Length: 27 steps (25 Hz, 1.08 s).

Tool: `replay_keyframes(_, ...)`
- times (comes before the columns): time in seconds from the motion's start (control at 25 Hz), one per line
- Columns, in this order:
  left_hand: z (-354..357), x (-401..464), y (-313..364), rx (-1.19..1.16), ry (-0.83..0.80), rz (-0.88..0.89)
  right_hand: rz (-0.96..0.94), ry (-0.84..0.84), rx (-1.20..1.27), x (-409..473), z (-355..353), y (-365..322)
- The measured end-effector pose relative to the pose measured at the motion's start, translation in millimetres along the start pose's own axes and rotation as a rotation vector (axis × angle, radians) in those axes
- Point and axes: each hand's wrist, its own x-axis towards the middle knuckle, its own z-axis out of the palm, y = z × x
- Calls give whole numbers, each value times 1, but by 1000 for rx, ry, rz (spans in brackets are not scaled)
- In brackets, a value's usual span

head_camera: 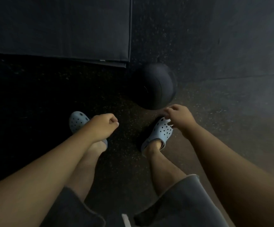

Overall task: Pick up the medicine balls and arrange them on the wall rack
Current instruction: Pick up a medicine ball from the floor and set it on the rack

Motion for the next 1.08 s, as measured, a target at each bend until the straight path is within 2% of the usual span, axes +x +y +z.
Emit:
replay_keyframes(0.12, 30, 80, 5, -190, 27, -17, 193, 0, 252, 76, -1, 30)
replay_keyframes(0.24, 47, 165, 25, -501, 98, -134, 292, -8, 485, 154, 0, 48)
replay_keyframes(0.4, 44, 234, 65, -911, 190, -213, 245, -61, 763, 226, 0, 36)
replay_keyframes(0.56, 39, 263, 90, -1130, 113, -178, 180, -128, 899, 246, 5, 18)
replay_keyframes(0.76, 28, 216, 95, -1269, 85, -174, 191, -146, 920, 192, -7, 1)
replay_keyframes(0.92, -13, 115, 104, -1337, 109, -143, 177, -177, 954, 91, -36, -33)
replay_keyframes(1.08, -86, -10, 127, -1373, 173, -45, 67, -203, 977, -28, -72, -95)
